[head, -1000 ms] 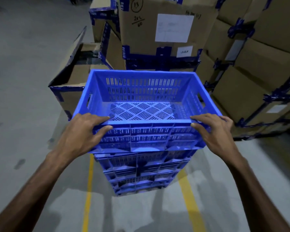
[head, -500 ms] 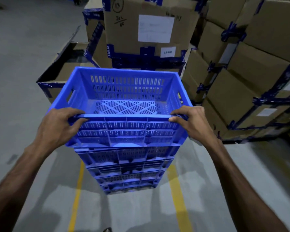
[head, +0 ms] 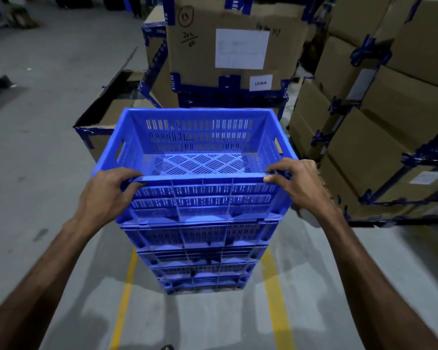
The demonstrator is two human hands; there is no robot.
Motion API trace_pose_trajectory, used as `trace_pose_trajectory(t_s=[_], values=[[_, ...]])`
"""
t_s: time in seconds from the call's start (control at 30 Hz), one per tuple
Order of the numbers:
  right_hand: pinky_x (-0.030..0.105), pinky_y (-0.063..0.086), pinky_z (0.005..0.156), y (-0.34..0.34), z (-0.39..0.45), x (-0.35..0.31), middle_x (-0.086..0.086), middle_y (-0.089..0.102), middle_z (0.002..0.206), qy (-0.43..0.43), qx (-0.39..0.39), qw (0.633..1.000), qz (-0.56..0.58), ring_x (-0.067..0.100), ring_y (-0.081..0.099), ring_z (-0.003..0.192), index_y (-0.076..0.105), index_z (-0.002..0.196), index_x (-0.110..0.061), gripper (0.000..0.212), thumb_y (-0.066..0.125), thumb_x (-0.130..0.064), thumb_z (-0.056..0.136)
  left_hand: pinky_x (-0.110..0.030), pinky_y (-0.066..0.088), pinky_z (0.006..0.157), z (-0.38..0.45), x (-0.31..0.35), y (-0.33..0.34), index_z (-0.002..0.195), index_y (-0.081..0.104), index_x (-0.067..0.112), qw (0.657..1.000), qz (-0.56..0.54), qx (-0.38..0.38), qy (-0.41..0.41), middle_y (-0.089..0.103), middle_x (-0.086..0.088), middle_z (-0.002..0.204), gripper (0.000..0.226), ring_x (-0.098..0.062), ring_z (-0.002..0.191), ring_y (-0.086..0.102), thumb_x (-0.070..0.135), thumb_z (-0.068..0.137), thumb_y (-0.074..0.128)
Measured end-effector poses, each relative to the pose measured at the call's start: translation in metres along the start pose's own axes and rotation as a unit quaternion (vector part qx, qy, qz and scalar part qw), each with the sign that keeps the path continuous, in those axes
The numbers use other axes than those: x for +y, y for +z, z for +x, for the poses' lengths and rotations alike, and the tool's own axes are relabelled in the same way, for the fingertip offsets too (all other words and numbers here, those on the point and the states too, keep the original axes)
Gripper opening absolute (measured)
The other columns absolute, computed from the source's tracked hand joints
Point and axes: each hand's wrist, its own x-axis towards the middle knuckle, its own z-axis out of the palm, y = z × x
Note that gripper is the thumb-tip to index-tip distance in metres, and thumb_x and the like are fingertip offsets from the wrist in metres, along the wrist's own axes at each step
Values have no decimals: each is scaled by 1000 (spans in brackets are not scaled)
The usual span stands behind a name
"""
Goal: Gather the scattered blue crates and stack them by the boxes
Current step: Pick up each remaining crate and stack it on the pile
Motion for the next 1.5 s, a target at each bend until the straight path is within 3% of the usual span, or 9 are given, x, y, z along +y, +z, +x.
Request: trace_pose_trajectory(t_s=[0.23,0.77,1.03,1.37,1.5], values=[[57,48,84,1,-1,2,-19,70,89,2,-4,1000,9,1,61,81,75,94,-31,20,73,-50,88,-39,52,74,0,2,0,104,77,13,1000,-1,-6,-2,77,-3,99,14,-27,84,70,18,91,76],[40,50,72,2,-4,-8,-3,73,86,-26,16,1000,-4,16,67,73,79,98,-17,52,59,-64,85,-36,54,77,3,-8,-6,104,77,15,999,-18,-31,18,77,1,100,12,-22,90,71,19,92,74],[41,48,70,2,-9,-11,-6,71,83,-34,22,999,-26,12,61,68,78,96,-19,47,59,-62,87,-31,49,77,3,-10,-7,105,77,17,999,-18,-38,12,77,2,101,13,-21,89,70,20,93,73],[53,49,75,1,-12,-13,-7,72,86,-23,18,999,-27,13,64,74,77,95,-23,31,67,-51,89,-38,52,77,-1,-6,-4,105,77,14,1000,-17,-22,9,77,-2,99,14,-26,85,70,20,91,75],[51,49,75,1,-11,-10,-7,72,86,-17,17,1000,-18,11,64,74,78,96,-22,33,67,-52,88,-39,53,78,-3,-5,-4,106,77,15,1000,-18,-23,10,77,-1,100,15,-25,86,70,21,92,74]])
